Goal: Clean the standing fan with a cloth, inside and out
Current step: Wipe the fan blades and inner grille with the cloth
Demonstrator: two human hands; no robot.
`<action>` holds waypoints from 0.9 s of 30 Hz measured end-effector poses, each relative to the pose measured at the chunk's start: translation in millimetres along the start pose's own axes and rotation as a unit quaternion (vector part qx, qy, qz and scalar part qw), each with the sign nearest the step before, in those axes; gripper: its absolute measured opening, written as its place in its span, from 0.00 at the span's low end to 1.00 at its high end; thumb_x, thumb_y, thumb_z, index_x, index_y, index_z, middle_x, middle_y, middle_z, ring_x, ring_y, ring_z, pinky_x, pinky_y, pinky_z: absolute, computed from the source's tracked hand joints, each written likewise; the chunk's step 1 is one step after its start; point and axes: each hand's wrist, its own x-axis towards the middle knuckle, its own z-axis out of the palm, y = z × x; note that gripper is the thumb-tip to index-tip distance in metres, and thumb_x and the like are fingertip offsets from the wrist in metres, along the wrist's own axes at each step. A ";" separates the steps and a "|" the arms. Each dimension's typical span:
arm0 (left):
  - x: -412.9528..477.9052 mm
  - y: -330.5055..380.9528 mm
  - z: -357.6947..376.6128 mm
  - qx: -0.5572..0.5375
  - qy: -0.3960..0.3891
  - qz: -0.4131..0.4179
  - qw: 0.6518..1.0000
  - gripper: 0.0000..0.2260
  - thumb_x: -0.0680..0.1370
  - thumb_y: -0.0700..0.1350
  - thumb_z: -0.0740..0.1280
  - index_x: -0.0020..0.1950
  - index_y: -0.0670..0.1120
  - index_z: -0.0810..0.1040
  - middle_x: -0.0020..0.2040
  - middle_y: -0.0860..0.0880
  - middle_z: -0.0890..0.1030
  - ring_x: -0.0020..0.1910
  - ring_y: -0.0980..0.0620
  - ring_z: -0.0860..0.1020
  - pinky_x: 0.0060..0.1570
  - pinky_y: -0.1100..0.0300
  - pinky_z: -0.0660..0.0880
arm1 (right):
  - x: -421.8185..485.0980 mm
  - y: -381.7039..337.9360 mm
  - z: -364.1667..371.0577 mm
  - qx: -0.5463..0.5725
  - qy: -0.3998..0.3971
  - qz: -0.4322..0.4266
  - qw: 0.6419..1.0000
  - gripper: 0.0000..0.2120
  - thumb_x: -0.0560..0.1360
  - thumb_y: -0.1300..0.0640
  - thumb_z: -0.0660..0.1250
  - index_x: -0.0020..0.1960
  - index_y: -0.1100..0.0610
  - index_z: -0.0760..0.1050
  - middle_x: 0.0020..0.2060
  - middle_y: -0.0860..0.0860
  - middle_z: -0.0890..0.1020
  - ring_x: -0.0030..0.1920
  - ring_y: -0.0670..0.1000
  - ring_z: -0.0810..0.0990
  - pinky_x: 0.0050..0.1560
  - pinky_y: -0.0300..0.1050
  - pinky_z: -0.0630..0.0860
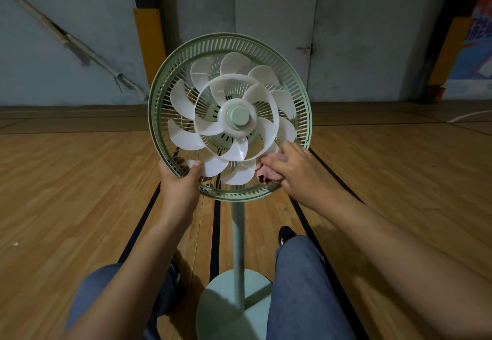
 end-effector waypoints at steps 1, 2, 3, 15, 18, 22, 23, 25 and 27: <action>-0.3 -0.2 0.4 0.000 -0.002 0.001 1.000 0.20 0.83 0.45 0.73 0.70 0.58 0.70 0.65 0.52 0.81 0.64 0.47 0.83 0.64 0.36 0.81 | 3.0 1.9 -3.3 -0.016 0.005 -0.003 1.000 0.23 0.73 0.68 0.73 0.68 0.56 0.81 0.52 0.56 0.75 0.54 0.56 0.74 0.52 0.51 0.72; -0.4 -0.9 0.3 0.001 -0.003 0.001 1.000 0.20 0.83 0.45 0.73 0.70 0.58 0.70 0.64 0.52 0.81 0.63 0.47 0.83 0.64 0.37 0.82 | 5.1 3.6 -5.6 -0.031 0.007 -0.006 0.999 0.24 0.73 0.69 0.73 0.67 0.57 0.82 0.52 0.57 0.76 0.54 0.58 0.75 0.51 0.51 0.71; -0.4 -1.7 0.0 0.002 -0.004 0.001 1.000 0.20 0.83 0.45 0.73 0.71 0.57 0.70 0.64 0.52 0.81 0.63 0.47 0.83 0.63 0.37 0.82 | 5.9 4.5 -6.8 -0.041 0.006 -0.010 0.999 0.25 0.72 0.70 0.73 0.67 0.57 0.82 0.51 0.57 0.76 0.54 0.59 0.75 0.51 0.50 0.70; -1.3 -3.4 1.9 0.020 -0.003 0.028 0.999 0.21 0.82 0.45 0.74 0.59 0.71 0.69 0.61 0.57 0.82 0.58 0.56 0.84 0.49 0.60 0.79 | -8.9 -9.3 19.6 0.023 -0.098 0.020 0.995 0.22 0.78 0.63 0.69 0.70 0.50 0.80 0.52 0.47 0.67 0.55 0.49 0.65 0.54 0.47 0.63; -1.8 -2.4 2.3 0.018 0.000 0.020 1.000 0.21 0.82 0.46 0.74 0.59 0.71 0.69 0.61 0.56 0.82 0.60 0.53 0.83 0.51 0.55 0.81 | -8.4 -6.6 15.7 0.020 -0.099 0.009 0.995 0.22 0.78 0.62 0.70 0.69 0.46 0.80 0.51 0.45 0.65 0.52 0.44 0.59 0.53 0.45 0.60; -1.2 -3.3 1.4 0.016 0.004 0.010 1.000 0.19 0.82 0.46 0.74 0.65 0.64 0.71 0.61 0.54 0.83 0.60 0.50 0.84 0.55 0.47 0.83 | -11.4 2.9 3.6 0.040 -0.075 -0.003 0.996 0.20 0.77 0.62 0.70 0.66 0.46 0.82 0.49 0.45 0.68 0.52 0.47 0.67 0.50 0.44 0.66; -1.3 -3.3 1.2 0.015 0.003 0.008 1.000 0.19 0.82 0.46 0.74 0.64 0.65 0.71 0.60 0.55 0.83 0.60 0.51 0.84 0.55 0.47 0.83 | -12.1 5.4 0.6 0.052 -0.062 -0.003 0.997 0.19 0.78 0.61 0.70 0.66 0.47 0.83 0.49 0.45 0.69 0.51 0.47 0.68 0.49 0.44 0.67; -1.8 -3.6 0.8 0.012 0.002 0.006 1.000 0.19 0.82 0.46 0.74 0.61 0.68 0.71 0.60 0.55 0.84 0.59 0.52 0.84 0.56 0.47 0.83 | -11.5 11.1 -4.8 0.066 -0.035 0.005 0.997 0.15 0.79 0.59 0.70 0.64 0.49 0.84 0.48 0.46 0.70 0.50 0.48 0.70 0.47 0.44 0.70; -1.6 -4.1 0.5 0.015 0.007 0.007 1.000 0.20 0.82 0.46 0.74 0.59 0.69 0.71 0.60 0.55 0.83 0.59 0.52 0.84 0.56 0.47 0.83 | -9.0 17.7 -10.2 0.058 -0.012 0.016 0.998 0.14 0.79 0.57 0.69 0.63 0.50 0.85 0.47 0.46 0.70 0.48 0.48 0.70 0.45 0.45 0.72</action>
